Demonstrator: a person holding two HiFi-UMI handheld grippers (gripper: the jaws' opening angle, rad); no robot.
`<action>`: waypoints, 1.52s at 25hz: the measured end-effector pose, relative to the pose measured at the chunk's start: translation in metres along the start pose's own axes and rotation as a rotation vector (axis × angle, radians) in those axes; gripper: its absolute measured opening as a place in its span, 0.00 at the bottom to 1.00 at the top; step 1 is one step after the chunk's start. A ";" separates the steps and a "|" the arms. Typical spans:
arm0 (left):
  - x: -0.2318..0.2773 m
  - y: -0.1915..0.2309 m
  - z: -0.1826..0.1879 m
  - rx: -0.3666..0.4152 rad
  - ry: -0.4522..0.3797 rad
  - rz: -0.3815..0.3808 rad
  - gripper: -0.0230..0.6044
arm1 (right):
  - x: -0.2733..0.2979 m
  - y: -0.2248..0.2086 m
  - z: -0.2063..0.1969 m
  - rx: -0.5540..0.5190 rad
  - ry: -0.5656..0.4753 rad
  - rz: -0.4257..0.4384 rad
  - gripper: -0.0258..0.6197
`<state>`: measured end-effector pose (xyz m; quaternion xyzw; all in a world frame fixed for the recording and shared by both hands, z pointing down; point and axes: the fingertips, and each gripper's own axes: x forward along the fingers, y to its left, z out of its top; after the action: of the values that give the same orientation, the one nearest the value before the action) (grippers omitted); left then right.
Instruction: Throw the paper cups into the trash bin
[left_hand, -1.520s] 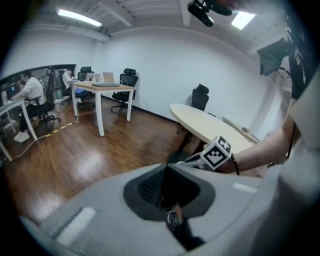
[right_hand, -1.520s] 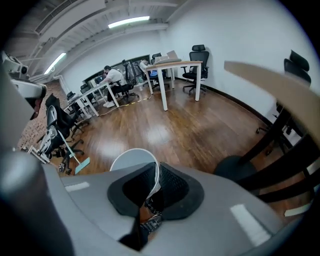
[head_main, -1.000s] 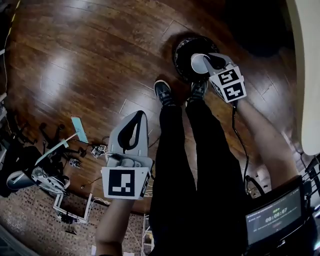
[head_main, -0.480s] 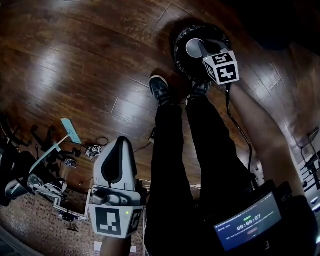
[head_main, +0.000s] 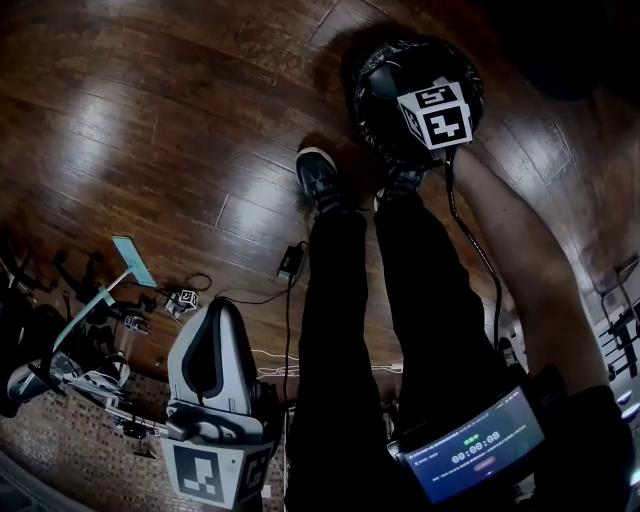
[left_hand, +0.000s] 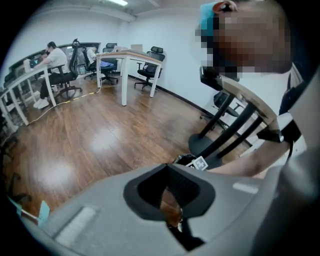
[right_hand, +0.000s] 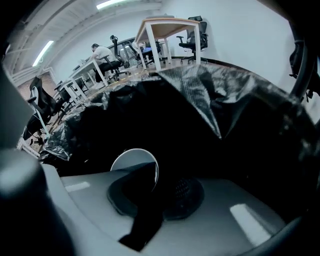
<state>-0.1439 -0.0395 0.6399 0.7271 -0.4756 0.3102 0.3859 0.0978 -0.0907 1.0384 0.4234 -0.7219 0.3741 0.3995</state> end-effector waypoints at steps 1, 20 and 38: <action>0.000 0.002 -0.001 0.004 -0.003 0.002 0.04 | 0.005 -0.001 0.001 0.003 0.003 -0.002 0.09; 0.006 -0.004 0.011 -0.030 -0.063 -0.026 0.04 | 0.047 -0.001 -0.018 0.088 0.111 0.045 0.21; -0.059 -0.077 0.098 0.019 -0.244 -0.140 0.04 | -0.161 0.063 0.056 0.052 -0.005 0.118 0.13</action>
<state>-0.0845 -0.0771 0.5214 0.7944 -0.4641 0.1962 0.3392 0.0780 -0.0667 0.8590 0.3912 -0.7368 0.4147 0.3635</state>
